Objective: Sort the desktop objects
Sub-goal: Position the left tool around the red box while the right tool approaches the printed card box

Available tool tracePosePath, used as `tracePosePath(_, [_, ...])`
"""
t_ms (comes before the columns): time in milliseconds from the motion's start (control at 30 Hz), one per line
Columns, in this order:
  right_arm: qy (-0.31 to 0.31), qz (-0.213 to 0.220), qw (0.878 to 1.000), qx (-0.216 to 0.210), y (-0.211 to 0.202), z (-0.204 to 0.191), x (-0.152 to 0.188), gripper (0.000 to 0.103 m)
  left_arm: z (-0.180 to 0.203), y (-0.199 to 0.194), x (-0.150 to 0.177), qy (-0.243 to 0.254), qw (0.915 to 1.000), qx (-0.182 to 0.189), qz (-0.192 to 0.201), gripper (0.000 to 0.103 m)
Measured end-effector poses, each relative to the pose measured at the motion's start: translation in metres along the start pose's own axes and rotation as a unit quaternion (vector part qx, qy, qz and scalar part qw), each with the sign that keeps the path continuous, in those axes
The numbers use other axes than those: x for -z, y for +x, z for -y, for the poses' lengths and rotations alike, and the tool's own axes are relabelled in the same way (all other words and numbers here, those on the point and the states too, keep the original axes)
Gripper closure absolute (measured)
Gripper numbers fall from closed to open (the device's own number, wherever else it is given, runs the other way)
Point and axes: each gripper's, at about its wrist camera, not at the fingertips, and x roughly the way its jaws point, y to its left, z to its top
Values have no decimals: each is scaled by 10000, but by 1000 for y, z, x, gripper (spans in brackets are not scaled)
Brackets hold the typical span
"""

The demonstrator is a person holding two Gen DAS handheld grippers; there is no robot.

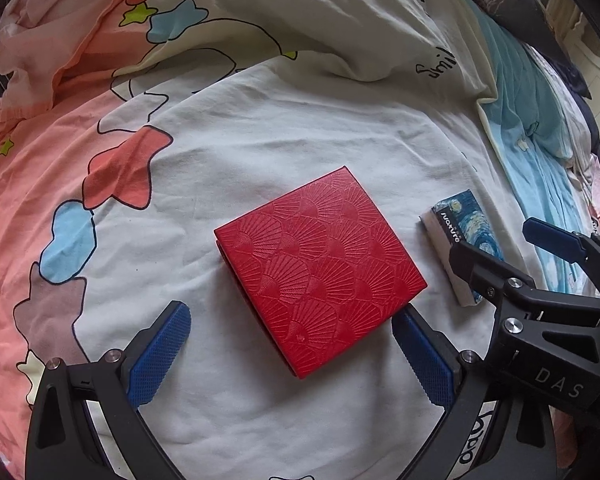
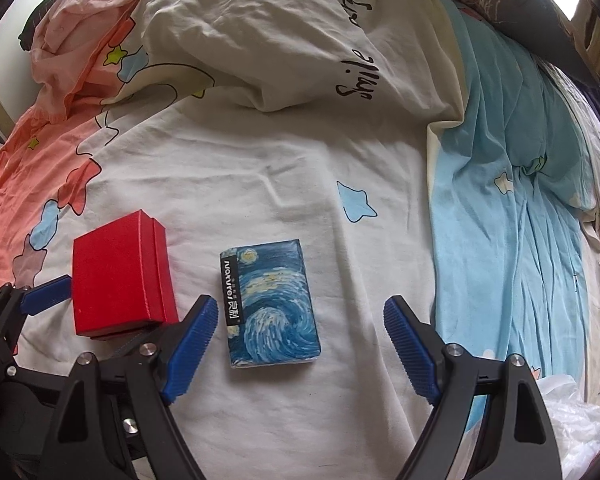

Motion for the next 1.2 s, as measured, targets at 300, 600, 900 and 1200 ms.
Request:
tracePosePath(300, [116,53,9999,-81,3,3,-1,20,-12,-1,0,-50,9998,-185,34,14])
tracePosePath(600, [178,295,9993,-169,-5,4,-16,20,-19,-4,0,40,9999,-60,78,4])
tracePosePath(900, [-887,-11,9961,6,6,-43,-10,20,-38,2,-1,197,9996,-196,-45,4])
tracePosePath(1200, [-212,188,9980,-573,-18,-16,-6,20,-57,-4,-8,-122,9999,-26,-40,3])
